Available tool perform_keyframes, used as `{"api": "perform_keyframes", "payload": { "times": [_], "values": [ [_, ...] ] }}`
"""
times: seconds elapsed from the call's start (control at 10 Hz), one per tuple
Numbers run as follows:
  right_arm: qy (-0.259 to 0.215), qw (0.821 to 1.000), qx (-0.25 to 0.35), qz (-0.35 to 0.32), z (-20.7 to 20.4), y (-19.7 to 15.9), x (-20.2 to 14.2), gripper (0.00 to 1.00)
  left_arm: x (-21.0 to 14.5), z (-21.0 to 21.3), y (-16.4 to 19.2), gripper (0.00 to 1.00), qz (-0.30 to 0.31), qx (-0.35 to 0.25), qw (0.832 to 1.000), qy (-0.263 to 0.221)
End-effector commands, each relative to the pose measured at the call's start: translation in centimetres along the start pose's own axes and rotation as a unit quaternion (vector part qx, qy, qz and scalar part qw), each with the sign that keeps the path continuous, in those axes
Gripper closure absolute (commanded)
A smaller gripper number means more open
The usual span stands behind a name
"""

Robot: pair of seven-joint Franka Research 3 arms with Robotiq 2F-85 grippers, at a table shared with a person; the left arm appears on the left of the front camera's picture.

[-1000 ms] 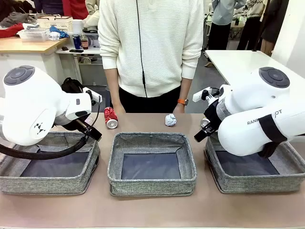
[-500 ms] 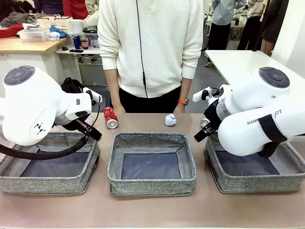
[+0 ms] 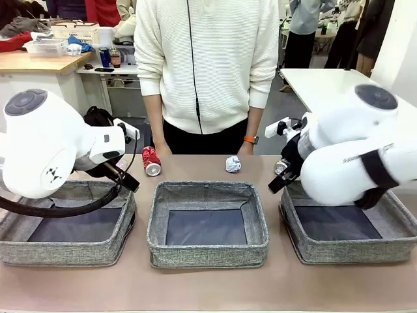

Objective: Sort the waste into the appropriate baskets.
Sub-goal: Pick up the waste item pointed out by the person.

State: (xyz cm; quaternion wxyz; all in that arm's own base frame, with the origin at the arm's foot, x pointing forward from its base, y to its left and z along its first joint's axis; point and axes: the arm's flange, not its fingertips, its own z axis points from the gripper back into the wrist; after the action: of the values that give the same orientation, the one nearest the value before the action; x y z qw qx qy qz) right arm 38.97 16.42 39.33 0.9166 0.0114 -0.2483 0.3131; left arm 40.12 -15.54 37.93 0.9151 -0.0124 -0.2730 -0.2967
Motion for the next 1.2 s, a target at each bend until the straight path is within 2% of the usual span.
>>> {"api": "perform_keyframes", "payload": {
  "times": [0.0,0.1,0.2,0.3,0.4,0.5,0.6,0.7,0.8,0.9,1.0,1.1],
  "values": [
    [-0.006,0.999,-0.006,-0.046,11.2,0.5,1.4,0.00,-0.5,9.0,-1.1,0.00,-0.035,-0.015,0.999,0.016],
    [-0.033,0.998,0.022,-0.046,15.2,0.9,1.3,0.00,-1.2,13.2,-2.3,0.00,-0.061,-0.018,0.998,-0.015],
    [-0.050,0.997,0.014,-0.051,16.9,0.7,0.9,0.00,-2.0,15.6,-3.3,0.00,-0.061,-0.034,0.996,-0.053],
    [-0.061,0.995,-0.018,-0.071,16.4,0.3,0.4,0.00,-2.6,15.9,-3.7,0.00,-0.040,-0.032,0.997,-0.054],
    [-0.037,0.999,0.005,-0.035,14.7,0.6,1.0,0.00,2.4,11.7,-2.4,0.00,-0.046,-0.011,0.999,-0.027],
    [-0.037,0.999,0.005,-0.035,14.7,0.6,1.0,0.00,2.4,11.7,-2.4,0.00,-0.046,-0.011,0.999,-0.027],
    [-0.058,0.997,-0.002,-0.048,18.4,0.7,0.6,0.00,2.1,16.6,-3.4,0.00,-0.051,-0.017,0.997,-0.048],
    [-0.025,0.992,0.091,-0.080,17.9,1.0,-0.8,0.00,2.3,15.4,-4.0,0.00,-0.062,-0.288,0.955,0.009],
    [-0.051,0.958,0.190,-0.210,19.8,0.4,-1.8,0.00,2.3,16.5,-3.6,0.00,-0.067,-0.389,0.919,0.015],
    [-0.103,0.900,0.328,-0.267,22.1,-0.3,-3.9,0.00,1.8,18.8,-2.1,0.00,-0.044,-0.560,0.827,-0.005],
    [-0.105,0.851,0.375,-0.351,23.7,-1.0,-5.2,0.00,1.0,20.1,-0.3,0.00,-0.005,-0.635,0.771,-0.054],
    [-0.084,0.810,0.424,-0.397,24.2,-1.4,-6.3,0.00,-0.1,20.3,1.8,0.00,0.041,-0.683,0.724,-0.091]
  ]
}}
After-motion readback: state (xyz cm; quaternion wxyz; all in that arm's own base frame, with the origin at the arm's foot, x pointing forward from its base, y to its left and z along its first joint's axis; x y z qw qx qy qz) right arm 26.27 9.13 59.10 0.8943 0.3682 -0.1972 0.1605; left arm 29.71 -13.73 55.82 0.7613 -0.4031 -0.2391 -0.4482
